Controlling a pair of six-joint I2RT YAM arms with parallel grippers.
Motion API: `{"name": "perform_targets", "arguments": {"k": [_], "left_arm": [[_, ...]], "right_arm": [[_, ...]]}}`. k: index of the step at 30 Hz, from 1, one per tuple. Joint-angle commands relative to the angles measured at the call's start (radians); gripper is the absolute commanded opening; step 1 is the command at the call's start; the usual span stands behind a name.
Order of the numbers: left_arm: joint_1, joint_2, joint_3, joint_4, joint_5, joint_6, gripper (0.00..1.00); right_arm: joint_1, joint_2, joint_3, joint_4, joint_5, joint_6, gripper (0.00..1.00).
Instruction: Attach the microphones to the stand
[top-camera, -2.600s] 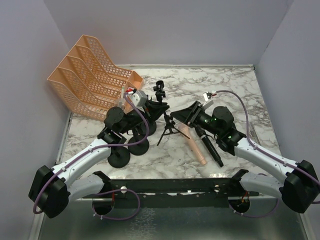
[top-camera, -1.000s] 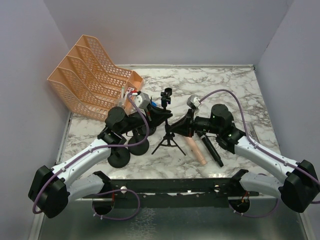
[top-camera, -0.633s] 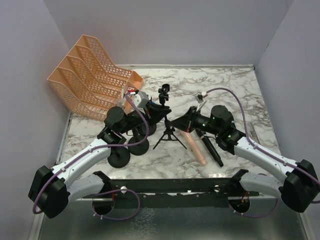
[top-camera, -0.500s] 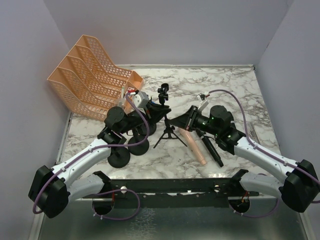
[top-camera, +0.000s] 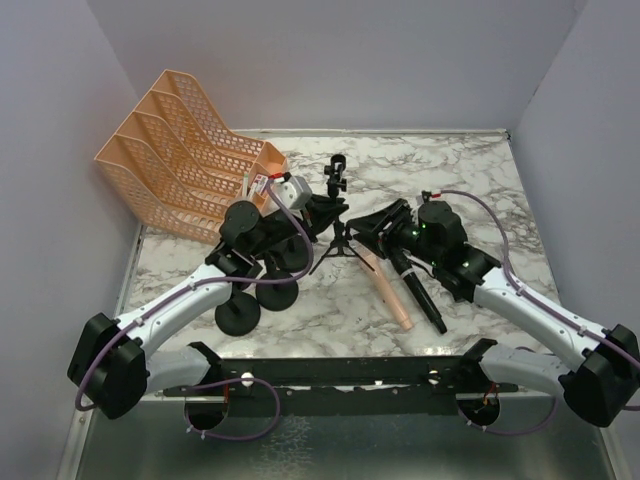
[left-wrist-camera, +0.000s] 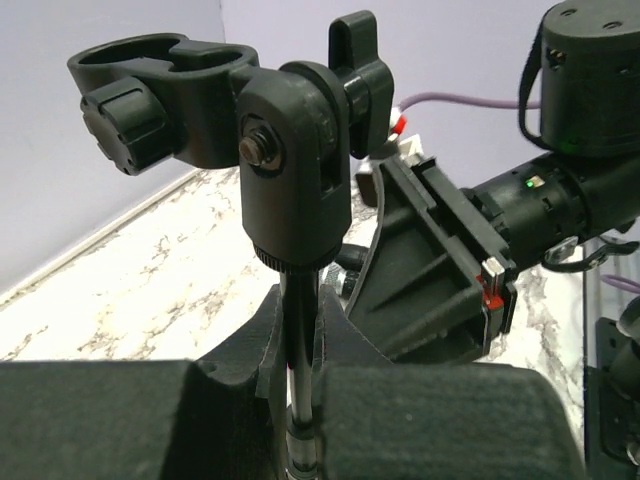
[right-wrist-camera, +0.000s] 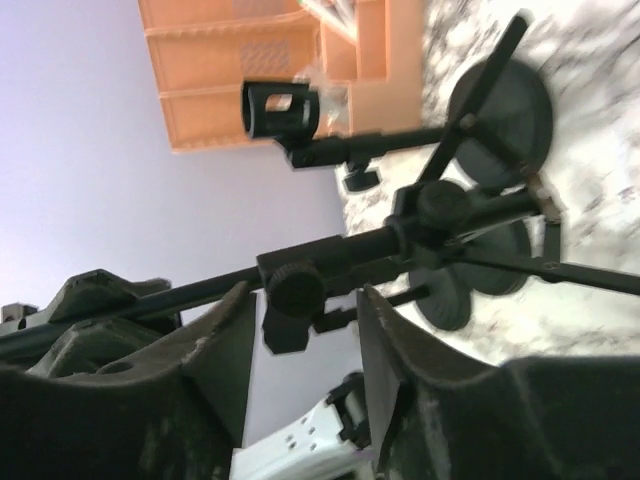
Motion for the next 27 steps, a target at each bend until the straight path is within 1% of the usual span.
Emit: {"name": "perform_targets", "arguments": {"k": [1,2,4,5,6,11,16,24,27], "left_arm": [[-0.003,0.034,0.08,0.074,-0.025,0.066,0.0],[-0.003,0.046,0.094,0.074,-0.024,0.071,0.0],[-0.004,0.075,0.127,0.074,-0.034,0.088,0.0],[-0.004,0.09,0.146,0.074,-0.044,0.09,0.0],[-0.004,0.103,0.16,0.073,-0.054,0.097,0.0],[-0.004,0.208,0.253,0.074,-0.132,0.129,0.0],[-0.001,0.34,0.362,0.074,-0.208,0.194,0.0],[0.031,0.559,0.547,0.076,-0.207,0.228,0.0],[0.072,0.65,0.622,0.079,-0.175,0.193,0.0]], "right_arm": [[-0.029,-0.082,0.001,-0.041,0.227,-0.004,0.53],[-0.029,-0.106,-0.002,-0.048,0.255,-0.023,0.54],[-0.029,-0.152,-0.001,-0.06,0.284,-0.111,0.54],[-0.029,-0.172,0.005,-0.092,0.292,-0.129,0.54],[-0.029,-0.188,0.005,-0.123,0.294,-0.145,0.54],[-0.029,-0.251,-0.024,-0.172,0.272,-0.301,0.52],[-0.029,-0.258,-0.029,-0.232,0.287,-0.409,0.51],[-0.029,-0.248,-0.05,-0.252,0.395,-0.489,0.51],[-0.029,-0.218,-0.035,-0.267,0.426,-0.522,0.49]]}}
